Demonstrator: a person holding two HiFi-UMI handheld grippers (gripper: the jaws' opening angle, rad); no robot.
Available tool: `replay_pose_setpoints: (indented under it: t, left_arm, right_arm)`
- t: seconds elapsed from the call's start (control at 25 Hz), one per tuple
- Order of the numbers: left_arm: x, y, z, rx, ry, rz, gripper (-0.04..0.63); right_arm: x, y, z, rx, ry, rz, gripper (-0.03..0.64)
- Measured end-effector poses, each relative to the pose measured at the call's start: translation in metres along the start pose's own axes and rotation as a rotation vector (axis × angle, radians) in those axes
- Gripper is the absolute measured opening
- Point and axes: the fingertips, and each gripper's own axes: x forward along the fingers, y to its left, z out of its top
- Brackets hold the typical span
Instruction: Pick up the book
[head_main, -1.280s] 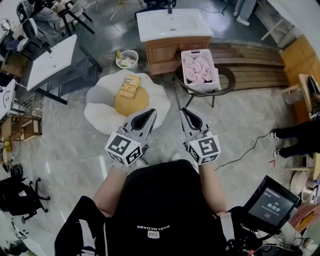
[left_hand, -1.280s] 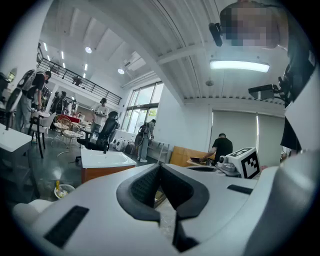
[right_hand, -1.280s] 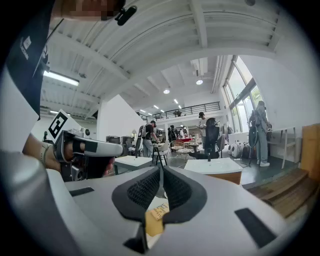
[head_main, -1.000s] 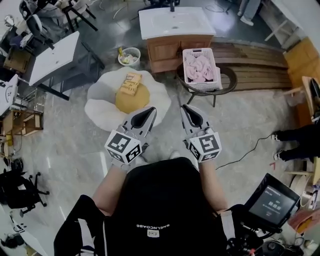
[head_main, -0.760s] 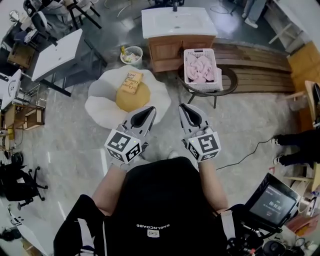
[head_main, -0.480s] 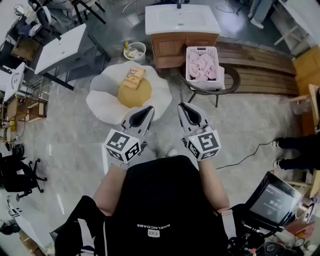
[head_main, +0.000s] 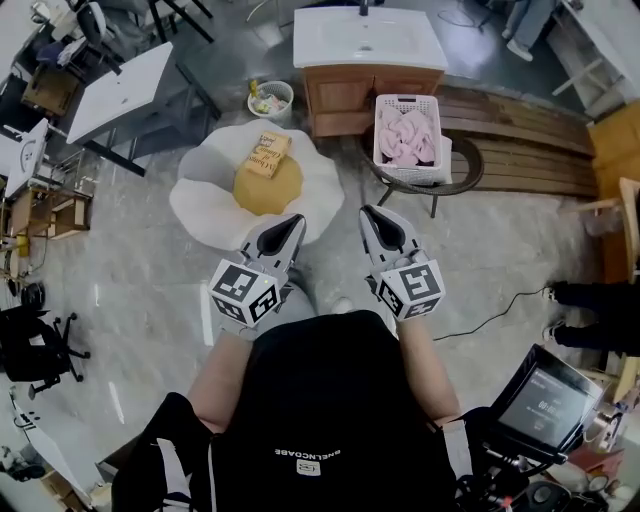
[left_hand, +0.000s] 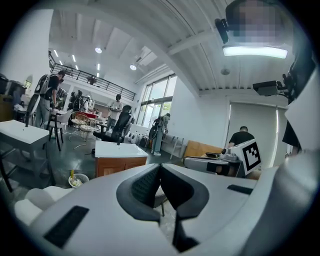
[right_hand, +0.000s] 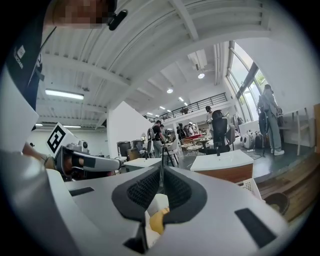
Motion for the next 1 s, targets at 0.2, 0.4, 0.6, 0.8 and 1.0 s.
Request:
replay_pose_setpoints:
  t: [0.2, 0.4, 0.6, 0.8, 1.0]
  left_arm:
    - [0.012, 0.035, 0.009, -0.027, -0.002, 0.002, 0.014]
    - [0.020, 0.082, 0.020, -0.057, -0.009, 0.011, 0.014]
    - [0.024, 0.139, 0.023, -0.090, -0.010, 0.022, 0.015]
    - [0.018, 0.195, 0.036, -0.106, -0.003, 0.027, 0.014]
    - [0.006, 0.257, 0.047, -0.120, -0.020, 0.040, 0.014]
  right_arm:
    - [0.030, -0.011, 0.003, 0.012, 0.027, -0.016, 0.043]
    - [0.074, -0.020, 0.004, 0.067, 0.047, -0.029, 0.043]
    - [0.126, -0.019, 0.001, 0.100, 0.069, -0.032, 0.042]
    - [0.182, -0.010, 0.008, 0.125, 0.085, -0.034, 0.043]
    - [0.237, 0.004, 0.010, 0.156, 0.094, -0.034, 0.043]
